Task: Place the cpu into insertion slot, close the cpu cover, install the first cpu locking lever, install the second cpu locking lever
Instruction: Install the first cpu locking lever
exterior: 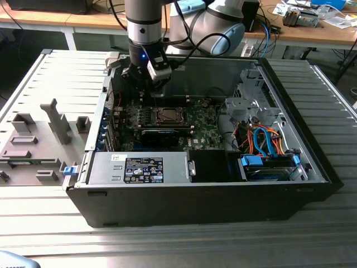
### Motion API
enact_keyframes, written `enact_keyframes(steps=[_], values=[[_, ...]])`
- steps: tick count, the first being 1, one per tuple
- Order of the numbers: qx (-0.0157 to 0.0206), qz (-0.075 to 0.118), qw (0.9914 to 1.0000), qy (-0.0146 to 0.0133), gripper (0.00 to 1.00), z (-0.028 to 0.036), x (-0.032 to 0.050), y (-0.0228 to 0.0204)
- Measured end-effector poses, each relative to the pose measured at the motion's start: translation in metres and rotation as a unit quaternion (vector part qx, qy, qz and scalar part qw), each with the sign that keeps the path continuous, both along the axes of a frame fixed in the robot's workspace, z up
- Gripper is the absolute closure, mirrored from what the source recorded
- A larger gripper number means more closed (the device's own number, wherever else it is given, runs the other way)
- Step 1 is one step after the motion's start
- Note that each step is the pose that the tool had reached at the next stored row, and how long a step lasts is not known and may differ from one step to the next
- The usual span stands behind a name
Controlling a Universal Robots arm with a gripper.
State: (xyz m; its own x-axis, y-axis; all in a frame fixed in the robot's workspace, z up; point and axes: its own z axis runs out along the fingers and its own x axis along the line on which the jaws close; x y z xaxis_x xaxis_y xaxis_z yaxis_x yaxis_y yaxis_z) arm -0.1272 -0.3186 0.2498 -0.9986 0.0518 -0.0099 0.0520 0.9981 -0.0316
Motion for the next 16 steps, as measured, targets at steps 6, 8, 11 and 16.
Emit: enact_keyframes(steps=[6,8,11,16], values=[[0.0025,0.008,0.99996,0.0000,0.89,0.0000,-0.0002,0.0060],[0.0046,0.014,0.99990,0.0001,0.89,-0.0001,-0.0002,0.0078],[0.0047,0.020,0.99979,0.0002,0.89,0.0008,-0.0002,0.0105],[0.0048,0.027,0.99963,0.0002,0.89,0.0042,-0.0002,0.0173]])
